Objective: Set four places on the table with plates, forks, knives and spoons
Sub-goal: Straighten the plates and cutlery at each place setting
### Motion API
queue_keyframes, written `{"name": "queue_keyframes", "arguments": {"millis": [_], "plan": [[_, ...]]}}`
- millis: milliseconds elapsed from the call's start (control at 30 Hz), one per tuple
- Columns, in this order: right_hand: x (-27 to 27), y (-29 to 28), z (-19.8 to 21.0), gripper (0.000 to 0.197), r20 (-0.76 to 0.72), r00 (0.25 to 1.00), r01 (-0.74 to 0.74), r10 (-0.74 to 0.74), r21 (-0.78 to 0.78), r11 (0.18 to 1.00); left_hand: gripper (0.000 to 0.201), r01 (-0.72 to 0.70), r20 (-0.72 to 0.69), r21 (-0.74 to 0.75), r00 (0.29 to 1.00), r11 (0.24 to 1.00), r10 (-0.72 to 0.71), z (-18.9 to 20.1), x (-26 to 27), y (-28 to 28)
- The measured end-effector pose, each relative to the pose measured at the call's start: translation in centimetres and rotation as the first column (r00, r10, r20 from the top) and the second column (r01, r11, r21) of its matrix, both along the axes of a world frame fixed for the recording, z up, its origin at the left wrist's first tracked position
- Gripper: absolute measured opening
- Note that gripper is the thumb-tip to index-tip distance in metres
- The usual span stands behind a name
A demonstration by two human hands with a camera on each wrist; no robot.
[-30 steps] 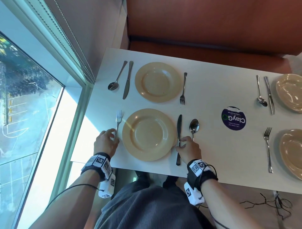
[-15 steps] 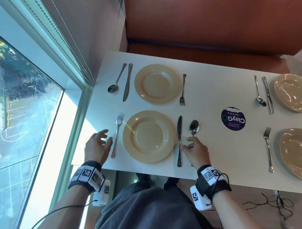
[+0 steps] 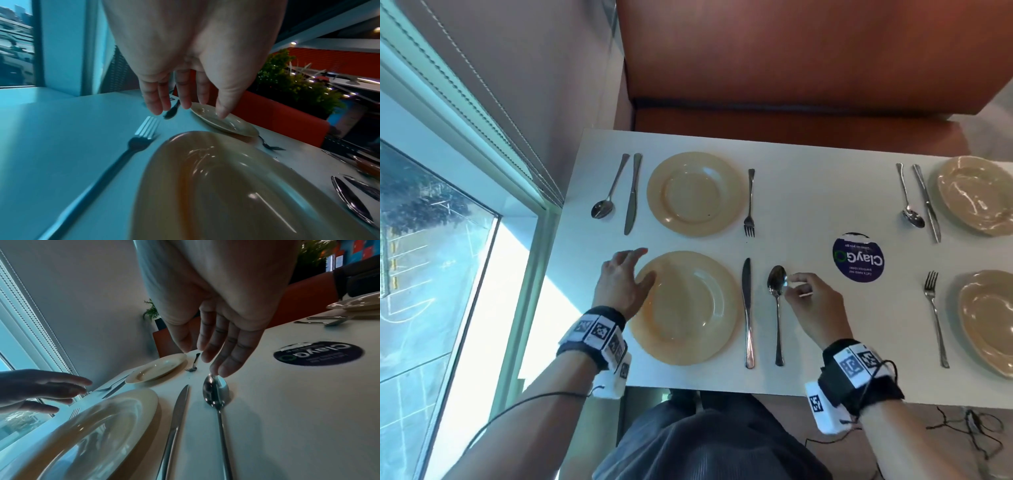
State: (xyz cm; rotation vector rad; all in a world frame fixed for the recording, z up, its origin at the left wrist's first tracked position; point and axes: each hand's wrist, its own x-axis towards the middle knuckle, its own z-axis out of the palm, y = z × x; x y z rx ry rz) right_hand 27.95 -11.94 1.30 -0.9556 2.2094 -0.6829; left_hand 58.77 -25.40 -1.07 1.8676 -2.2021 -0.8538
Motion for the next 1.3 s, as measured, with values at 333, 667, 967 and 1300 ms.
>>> {"name": "queue_keyframes", "arguments": {"millis": [333, 667, 967, 1300], "plan": [[-3.0, -11.0, -1.8, 0.034, 0.011, 0.959, -0.282, 0.282, 0.057, 0.958, 0.057, 0.109, 0.190, 0.035, 0.975, 0.993, -0.114, -1.7, -8.0, -4.9], [-3.6, -16.0, -4.3, 0.058, -0.097, 0.822, -0.515, 0.561, 0.295, 0.805, 0.051, 0.215, 0.267, 0.036, 0.939, 0.976, -0.217, -3.1, -9.7, -7.8], [-3.9, -18.3, -4.7, 0.046, -0.185, 0.768, -0.519, 0.613, 0.382, 0.765, 0.040, 0.257, 0.208, -0.019, 0.946, 0.966, -0.248, -4.4, -11.0, -9.7], [-5.3, -18.3, -4.8, 0.044, -0.238, 0.784, -0.453, 0.573, 0.412, 0.791, 0.036, 0.256, 0.181, -0.033, 0.952, 0.966, -0.247, -4.6, -13.2, -10.7]]}}
